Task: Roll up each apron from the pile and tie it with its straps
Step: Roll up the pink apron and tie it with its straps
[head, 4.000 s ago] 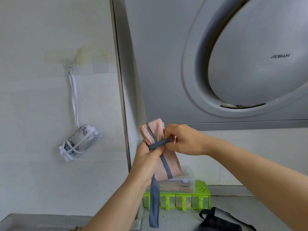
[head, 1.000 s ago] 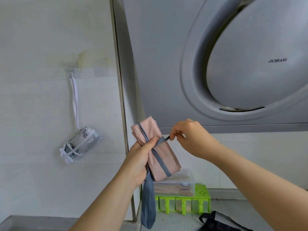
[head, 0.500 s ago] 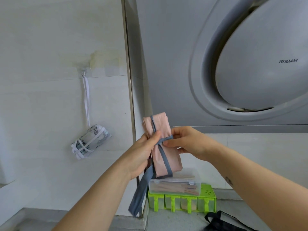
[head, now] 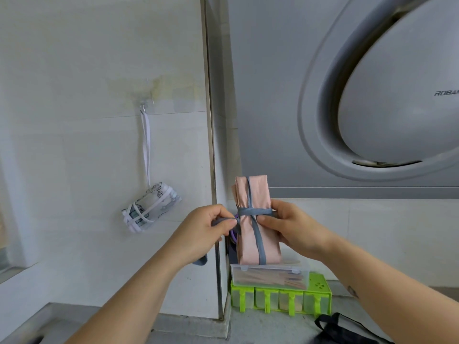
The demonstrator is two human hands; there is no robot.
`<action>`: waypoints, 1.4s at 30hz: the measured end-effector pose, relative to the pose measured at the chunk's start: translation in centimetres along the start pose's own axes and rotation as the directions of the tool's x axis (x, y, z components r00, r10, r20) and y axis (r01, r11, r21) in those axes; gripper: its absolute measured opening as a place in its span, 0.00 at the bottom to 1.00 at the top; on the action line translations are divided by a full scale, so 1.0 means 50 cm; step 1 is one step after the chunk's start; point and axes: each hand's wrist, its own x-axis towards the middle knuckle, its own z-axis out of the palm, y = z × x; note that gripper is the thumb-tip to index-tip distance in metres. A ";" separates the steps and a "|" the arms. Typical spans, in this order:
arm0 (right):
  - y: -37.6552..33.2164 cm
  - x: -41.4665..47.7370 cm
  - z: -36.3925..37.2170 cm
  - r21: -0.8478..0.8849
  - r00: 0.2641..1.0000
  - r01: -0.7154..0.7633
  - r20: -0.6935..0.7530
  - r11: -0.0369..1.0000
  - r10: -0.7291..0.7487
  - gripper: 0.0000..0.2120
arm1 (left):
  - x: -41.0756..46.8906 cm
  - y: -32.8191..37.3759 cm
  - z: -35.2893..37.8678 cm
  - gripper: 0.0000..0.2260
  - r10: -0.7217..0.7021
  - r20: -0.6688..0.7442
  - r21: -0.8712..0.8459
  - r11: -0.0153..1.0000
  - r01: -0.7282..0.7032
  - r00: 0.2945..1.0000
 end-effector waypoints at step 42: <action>0.008 0.193 0.250 0.502 0.989 -0.146 0.069 0.853 0.129 0.24 | 0.118 0.004 -0.321 0.04 -0.213 -0.273 -0.693 0.719 -0.038 0.938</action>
